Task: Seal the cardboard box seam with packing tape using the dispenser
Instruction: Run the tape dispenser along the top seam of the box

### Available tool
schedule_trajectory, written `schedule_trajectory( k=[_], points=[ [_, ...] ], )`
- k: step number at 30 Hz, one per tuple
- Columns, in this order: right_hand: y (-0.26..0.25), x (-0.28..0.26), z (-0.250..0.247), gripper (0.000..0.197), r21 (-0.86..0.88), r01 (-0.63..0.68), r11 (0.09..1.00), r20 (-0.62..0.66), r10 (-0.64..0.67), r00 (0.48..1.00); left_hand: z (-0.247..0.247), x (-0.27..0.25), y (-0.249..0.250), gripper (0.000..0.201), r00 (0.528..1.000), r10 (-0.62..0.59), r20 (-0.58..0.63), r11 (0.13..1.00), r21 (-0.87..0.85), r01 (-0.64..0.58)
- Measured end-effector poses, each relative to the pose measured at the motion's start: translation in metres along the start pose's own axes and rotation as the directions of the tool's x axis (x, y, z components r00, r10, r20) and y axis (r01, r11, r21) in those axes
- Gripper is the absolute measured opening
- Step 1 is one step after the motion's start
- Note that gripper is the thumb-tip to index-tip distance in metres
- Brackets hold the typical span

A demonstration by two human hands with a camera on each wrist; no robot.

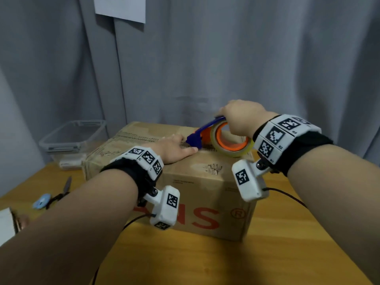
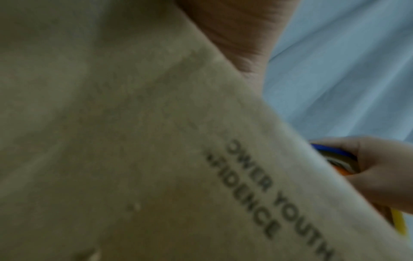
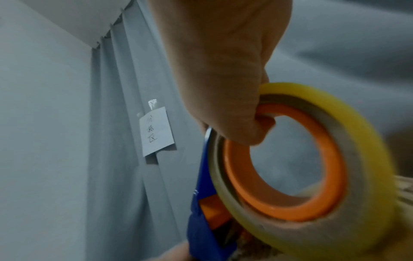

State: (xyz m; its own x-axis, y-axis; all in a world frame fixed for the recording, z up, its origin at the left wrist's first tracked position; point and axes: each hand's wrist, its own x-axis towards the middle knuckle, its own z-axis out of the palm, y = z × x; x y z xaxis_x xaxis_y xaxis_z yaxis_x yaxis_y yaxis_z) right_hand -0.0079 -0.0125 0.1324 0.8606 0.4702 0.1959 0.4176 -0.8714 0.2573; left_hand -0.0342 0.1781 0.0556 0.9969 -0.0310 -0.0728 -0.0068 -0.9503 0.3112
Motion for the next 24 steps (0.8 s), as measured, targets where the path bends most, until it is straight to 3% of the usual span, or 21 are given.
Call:
schedule_trajectory(
  k=[3, 5, 10, 14, 19, 24],
  points=[
    [-0.002, 0.006, -0.004, 0.019, -0.043, -0.015, 0.999, 0.002, 0.015, 1.000, -0.001, 0.003, -0.001, 0.079, 0.998, 0.039, 0.053, 0.994, 0.099, -0.045],
    [-0.003, 0.007, -0.003, 0.028, 0.008, -0.004, 1.000, 0.042, 0.003, 0.999, -0.002, 0.002, 0.000, 0.086, 0.996, 0.035, 0.078, 0.987, 0.153, -0.047],
    [0.007, 0.005, -0.012, 0.065, 0.098, 0.193, 0.976, 0.128, -0.204, 0.970, -0.001, 0.003, -0.001, 0.091, 0.995, 0.055, 0.078, 0.984, 0.164, -0.068],
    [0.012, 0.006, -0.020, 0.066, 0.058, 0.222, 0.973, 0.012, -0.223, 0.975, -0.003, 0.003, -0.005, 0.097, 0.994, 0.066, 0.087, 0.987, 0.142, -0.078],
    [0.035, -0.010, -0.026, 0.065, 0.042, 0.166, 0.985, 0.093, -0.169, 0.981, -0.004, 0.000, -0.004, 0.095, 0.993, 0.033, 0.114, 0.984, 0.170, -0.052],
    [0.042, -0.023, -0.010, 0.065, 0.016, 0.127, 0.992, 0.067, -0.128, 0.989, -0.005, 0.000, 0.007, 0.095, 0.989, -0.035, 0.144, 0.968, 0.250, -0.002]
  ],
)
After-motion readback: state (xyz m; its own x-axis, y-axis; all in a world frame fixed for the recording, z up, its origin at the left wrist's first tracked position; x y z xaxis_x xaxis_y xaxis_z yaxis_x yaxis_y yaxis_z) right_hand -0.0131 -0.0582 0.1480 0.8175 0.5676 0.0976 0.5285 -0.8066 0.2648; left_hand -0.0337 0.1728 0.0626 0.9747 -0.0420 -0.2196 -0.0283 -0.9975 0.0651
